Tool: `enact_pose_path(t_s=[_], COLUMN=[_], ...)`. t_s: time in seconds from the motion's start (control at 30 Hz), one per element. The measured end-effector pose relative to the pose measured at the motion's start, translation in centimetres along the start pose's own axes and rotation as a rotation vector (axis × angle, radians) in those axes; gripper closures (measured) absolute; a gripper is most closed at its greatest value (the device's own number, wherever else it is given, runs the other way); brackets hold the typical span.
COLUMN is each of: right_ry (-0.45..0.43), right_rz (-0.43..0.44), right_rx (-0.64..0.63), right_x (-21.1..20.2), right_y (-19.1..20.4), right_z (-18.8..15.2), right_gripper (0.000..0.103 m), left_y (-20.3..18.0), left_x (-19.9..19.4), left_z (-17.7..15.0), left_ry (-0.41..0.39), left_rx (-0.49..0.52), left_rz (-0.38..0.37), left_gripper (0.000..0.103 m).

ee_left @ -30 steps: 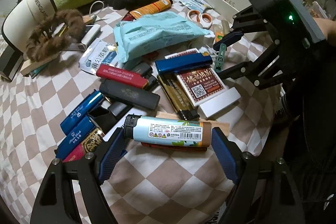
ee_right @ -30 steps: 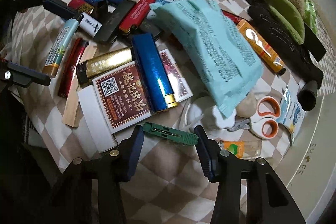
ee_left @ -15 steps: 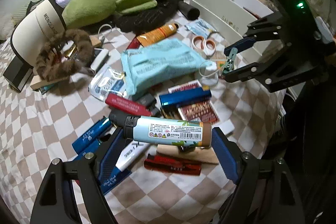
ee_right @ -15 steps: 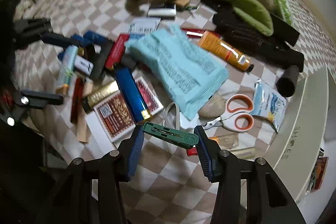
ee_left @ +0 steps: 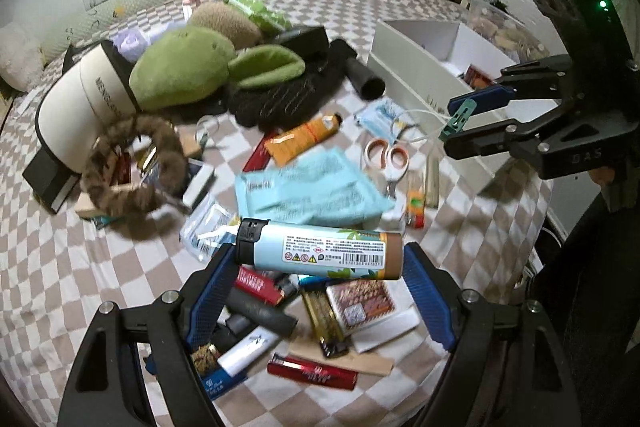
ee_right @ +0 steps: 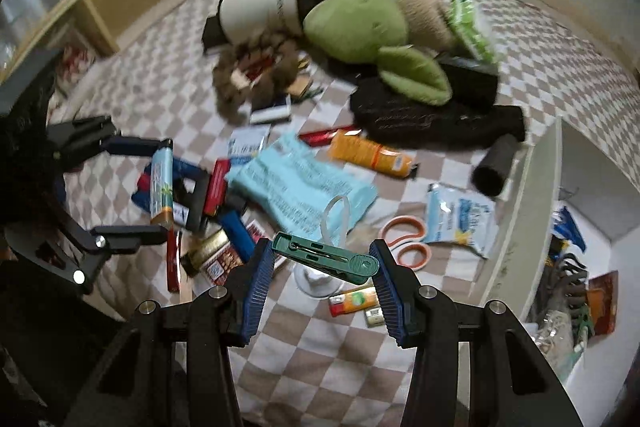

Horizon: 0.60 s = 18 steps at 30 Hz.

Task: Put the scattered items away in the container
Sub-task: 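Close the left tool on the white-and-blue lighter while the right tool grasps the green clip, then carry the white-and-blue lighter and green clip over the white box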

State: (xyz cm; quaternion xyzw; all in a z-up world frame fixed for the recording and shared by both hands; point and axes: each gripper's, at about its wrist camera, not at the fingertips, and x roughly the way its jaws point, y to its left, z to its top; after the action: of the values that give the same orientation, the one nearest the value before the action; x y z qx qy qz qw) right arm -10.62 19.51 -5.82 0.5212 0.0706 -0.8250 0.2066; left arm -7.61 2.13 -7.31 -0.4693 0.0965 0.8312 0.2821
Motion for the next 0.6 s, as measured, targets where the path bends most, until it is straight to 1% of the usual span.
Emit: enact_pose_path(t_s=[0.33, 0.6], right_ry=[-0.126, -0.209], right_rz=[0.005, -0.003], right_rx=[0.150, 0.278], right_x=[-4.7, -8.0], right_y=[-4.1, -7.8], right_z=[-0.2, -1.2], right_gripper=[0.053, 0.053], left_y=[-2.2, -4.8], left_x=[-0.9, -1.6], left_z=[3.9, 7.1], left_ry=[-0.069, -0.122], left_rx=[0.000, 0.005], left_rz=[0.016, -0.009], left_gripper=[0.020, 0.020])
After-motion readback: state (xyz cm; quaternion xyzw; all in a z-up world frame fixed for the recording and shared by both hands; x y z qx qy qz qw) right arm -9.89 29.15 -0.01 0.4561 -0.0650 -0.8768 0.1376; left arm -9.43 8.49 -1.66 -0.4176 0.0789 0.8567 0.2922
